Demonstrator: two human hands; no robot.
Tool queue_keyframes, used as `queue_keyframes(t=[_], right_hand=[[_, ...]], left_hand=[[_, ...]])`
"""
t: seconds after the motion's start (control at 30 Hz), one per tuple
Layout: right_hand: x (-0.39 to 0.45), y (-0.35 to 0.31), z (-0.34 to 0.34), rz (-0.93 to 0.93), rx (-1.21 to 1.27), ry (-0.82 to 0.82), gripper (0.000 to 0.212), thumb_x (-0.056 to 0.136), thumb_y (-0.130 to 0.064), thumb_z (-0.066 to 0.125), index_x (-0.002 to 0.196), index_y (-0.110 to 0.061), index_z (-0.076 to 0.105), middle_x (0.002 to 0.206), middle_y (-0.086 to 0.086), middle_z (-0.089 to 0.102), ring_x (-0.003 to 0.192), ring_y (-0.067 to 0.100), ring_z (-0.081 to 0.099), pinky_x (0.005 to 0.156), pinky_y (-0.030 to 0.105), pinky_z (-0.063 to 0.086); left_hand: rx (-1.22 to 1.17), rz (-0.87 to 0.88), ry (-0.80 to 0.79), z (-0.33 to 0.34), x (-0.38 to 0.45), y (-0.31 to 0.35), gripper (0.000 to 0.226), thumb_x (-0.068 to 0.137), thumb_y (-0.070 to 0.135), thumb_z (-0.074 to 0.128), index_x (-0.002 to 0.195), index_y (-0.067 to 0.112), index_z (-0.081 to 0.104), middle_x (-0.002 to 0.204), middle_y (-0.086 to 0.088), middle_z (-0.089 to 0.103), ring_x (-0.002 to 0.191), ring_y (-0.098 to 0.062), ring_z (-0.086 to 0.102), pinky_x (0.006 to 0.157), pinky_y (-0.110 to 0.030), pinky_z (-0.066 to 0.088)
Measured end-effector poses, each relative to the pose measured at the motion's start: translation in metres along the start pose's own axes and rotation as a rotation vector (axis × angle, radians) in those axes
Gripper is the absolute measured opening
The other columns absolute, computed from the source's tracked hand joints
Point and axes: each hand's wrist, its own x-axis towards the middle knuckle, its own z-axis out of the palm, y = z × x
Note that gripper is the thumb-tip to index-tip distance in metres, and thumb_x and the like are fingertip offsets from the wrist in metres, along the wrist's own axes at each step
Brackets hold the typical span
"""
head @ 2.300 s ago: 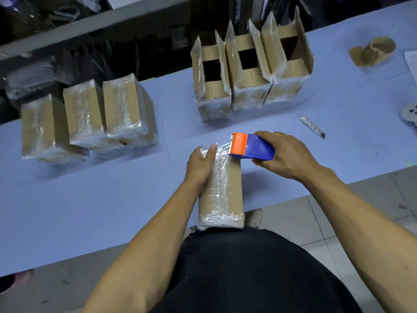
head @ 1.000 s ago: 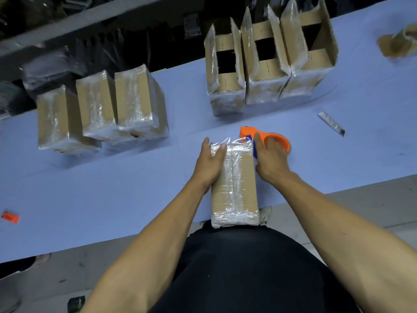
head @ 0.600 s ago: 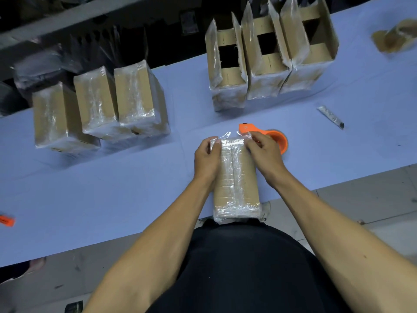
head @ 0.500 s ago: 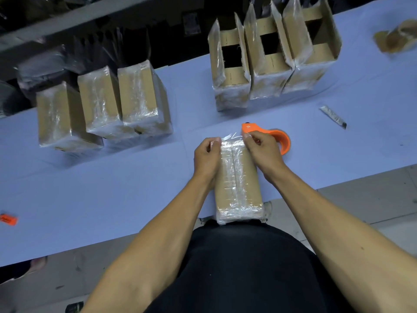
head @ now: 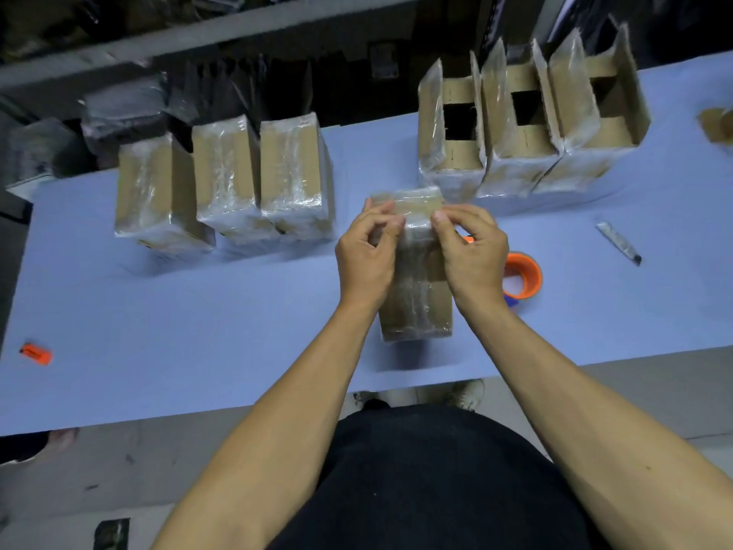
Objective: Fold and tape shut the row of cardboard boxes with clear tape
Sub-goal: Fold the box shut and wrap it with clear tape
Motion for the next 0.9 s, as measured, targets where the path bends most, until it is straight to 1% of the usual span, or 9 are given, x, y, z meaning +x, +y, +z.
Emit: queue_keyframes(t=[0.1, 0.2, 0.27, 0.37, 0.47, 0.6, 0.73, 0.83, 0.9], right_hand=[[0.004, -0.005, 0.003, 0.032, -0.059, 0.028, 0.010, 0.087, -0.018, 0.072, 0.079, -0.013, 0.076, 0.085, 0.000, 0.066, 0.078, -0.004, 0.059, 0.074, 0.014, 0.045], [0.008, -0.011, 0.009, 0.071, -0.144, 0.047, 0.013, 0.085, -0.017, 0.068, 0.074, -0.012, 0.074, 0.081, 0.004, 0.064, 0.073, 0.009, 0.058, 0.074, 0.022, 0.045], [0.007, -0.015, 0.013, 0.144, -0.182, 0.061, 0.008, 0.082, -0.015, 0.064, 0.080, -0.013, 0.072, 0.088, 0.005, 0.063, 0.074, 0.010, 0.055, 0.078, 0.027, 0.046], [0.011, -0.016, 0.020, 0.232, -0.175, -0.015, 0.030, 0.079, -0.022, 0.066, 0.107, -0.015, 0.059, 0.111, 0.002, 0.056, 0.101, 0.013, 0.052, 0.091, 0.027, 0.043], [0.017, -0.017, 0.025, 0.240, -0.241, -0.120, 0.039, 0.079, -0.027, 0.067, 0.114, -0.016, 0.055, 0.120, 0.002, 0.050, 0.116, 0.021, 0.046, 0.099, 0.032, 0.040], [0.024, -0.016, 0.027, 0.148, -0.304, -0.079, 0.019, 0.089, -0.024, 0.057, 0.101, -0.017, 0.071, 0.096, 0.000, 0.070, 0.098, 0.022, 0.061, 0.089, 0.034, 0.046], [0.046, -0.005, 0.021, 0.137, -0.322, -0.164, 0.046, 0.101, -0.039, 0.045, 0.077, -0.004, 0.060, 0.066, 0.006, 0.054, 0.071, 0.024, 0.052, 0.070, 0.037, 0.042], [0.053, 0.005, 0.018, 0.301, -0.057, -0.310, 0.044, 0.102, -0.047, 0.042, 0.119, -0.015, 0.067, 0.116, 0.000, 0.069, 0.111, 0.017, 0.061, 0.099, 0.036, 0.047], [0.046, 0.013, 0.015, 0.336, -0.043, -0.368, 0.051, 0.099, -0.052, 0.046, 0.140, -0.023, 0.053, 0.135, -0.011, 0.057, 0.124, 0.008, 0.052, 0.105, 0.027, 0.040]], left_hand=[[0.009, -0.017, 0.095, 0.007, -0.002, 0.000, 0.006, 0.096, 0.014, 0.067, 0.095, 0.012, 0.073, 0.130, -0.005, 0.068, 0.138, -0.013, 0.050, 0.096, -0.003, 0.038], [0.050, -0.118, 0.186, 0.016, 0.004, 0.006, 0.029, 0.094, 0.012, 0.060, 0.122, 0.017, 0.068, 0.141, 0.002, 0.062, 0.129, -0.010, 0.056, 0.101, -0.018, 0.046], [0.083, -0.151, 0.235, 0.022, 0.006, 0.013, 0.035, 0.092, 0.010, 0.056, 0.123, 0.019, 0.068, 0.136, 0.005, 0.065, 0.124, -0.009, 0.059, 0.103, -0.022, 0.047], [0.060, -0.166, 0.216, 0.027, 0.009, 0.016, 0.031, 0.090, 0.010, 0.058, 0.114, 0.025, 0.071, 0.123, 0.012, 0.070, 0.111, -0.002, 0.063, 0.093, -0.013, 0.048], [0.002, -0.196, 0.155, 0.021, 0.014, 0.012, 0.028, 0.089, 0.009, 0.062, 0.107, 0.025, 0.075, 0.103, 0.017, 0.073, 0.102, -0.001, 0.067, 0.095, -0.024, 0.055], [0.020, -0.216, 0.148, 0.017, 0.034, 0.009, 0.026, 0.093, 0.008, 0.060, 0.111, 0.016, 0.078, 0.106, 0.010, 0.076, 0.105, -0.004, 0.069, 0.101, -0.029, 0.053], [-0.036, -0.233, -0.121, 0.005, 0.053, 0.003, 0.033, 0.103, 0.024, 0.057, 0.135, 0.015, 0.062, 0.129, 0.001, 0.067, 0.113, -0.001, 0.061, 0.095, -0.012, 0.047], [0.052, -0.154, -0.361, -0.018, 0.052, -0.008, 0.029, 0.099, 0.026, 0.065, 0.127, 0.022, 0.062, 0.131, 0.002, 0.062, 0.104, -0.001, 0.063, 0.084, -0.013, 0.050], [0.103, -0.120, -0.323, -0.024, 0.053, -0.012, 0.020, 0.097, 0.022, 0.068, 0.116, 0.017, 0.067, 0.123, -0.004, 0.066, 0.099, -0.010, 0.066, 0.084, -0.027, 0.055]])
